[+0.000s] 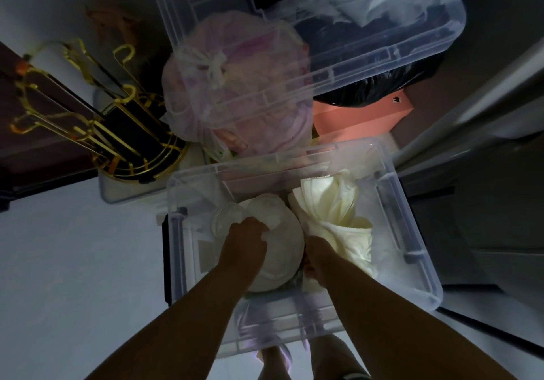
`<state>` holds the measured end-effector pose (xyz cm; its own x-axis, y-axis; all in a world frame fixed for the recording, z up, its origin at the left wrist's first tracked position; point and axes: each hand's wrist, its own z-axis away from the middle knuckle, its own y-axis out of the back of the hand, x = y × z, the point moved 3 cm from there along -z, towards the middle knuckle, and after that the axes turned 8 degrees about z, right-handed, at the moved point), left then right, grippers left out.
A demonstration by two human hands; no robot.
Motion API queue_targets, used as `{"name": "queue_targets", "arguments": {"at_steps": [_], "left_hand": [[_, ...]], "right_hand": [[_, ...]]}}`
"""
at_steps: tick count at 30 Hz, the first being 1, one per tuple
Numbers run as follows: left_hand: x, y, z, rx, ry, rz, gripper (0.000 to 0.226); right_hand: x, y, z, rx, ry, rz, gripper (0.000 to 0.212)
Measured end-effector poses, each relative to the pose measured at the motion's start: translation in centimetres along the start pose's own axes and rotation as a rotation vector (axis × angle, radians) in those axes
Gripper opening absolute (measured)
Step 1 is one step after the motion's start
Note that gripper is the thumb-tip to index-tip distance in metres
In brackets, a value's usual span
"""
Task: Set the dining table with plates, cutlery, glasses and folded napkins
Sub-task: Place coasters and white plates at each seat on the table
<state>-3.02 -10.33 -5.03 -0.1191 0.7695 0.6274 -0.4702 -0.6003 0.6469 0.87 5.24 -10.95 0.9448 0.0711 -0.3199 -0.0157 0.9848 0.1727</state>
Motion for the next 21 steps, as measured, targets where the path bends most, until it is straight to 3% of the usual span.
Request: {"name": "queue_targets", "arguments": {"at_steps": [5,12,14,17,21], "left_hand": [[0.4,2.5,1.2,0.083,-0.016,0.202,0.036],[0.2,4.9,2.5,0.167,-0.028,0.293,0.037],[0.1,5.3,2.9,0.173,-0.021,0.330,0.037],[0.2,5.7,3.2,0.173,-0.027,0.308,0.036],[0.2,6.0,3.1,0.182,-0.020,0.325,0.036]], "right_hand": [[-0.6,-0.8,0.3,-0.035,-0.019,-0.099,0.049],[-2.3,-1.2,-1.2,0.069,0.032,0.157,0.055],[-2.2,-1.2,-1.3,0.061,-0.056,0.212,0.066],[-2.0,-1.1,-2.9,0.054,-0.014,0.196,0.084],[-2.3,-0.8,-3.5,0.036,0.025,0.121,0.065]]}}
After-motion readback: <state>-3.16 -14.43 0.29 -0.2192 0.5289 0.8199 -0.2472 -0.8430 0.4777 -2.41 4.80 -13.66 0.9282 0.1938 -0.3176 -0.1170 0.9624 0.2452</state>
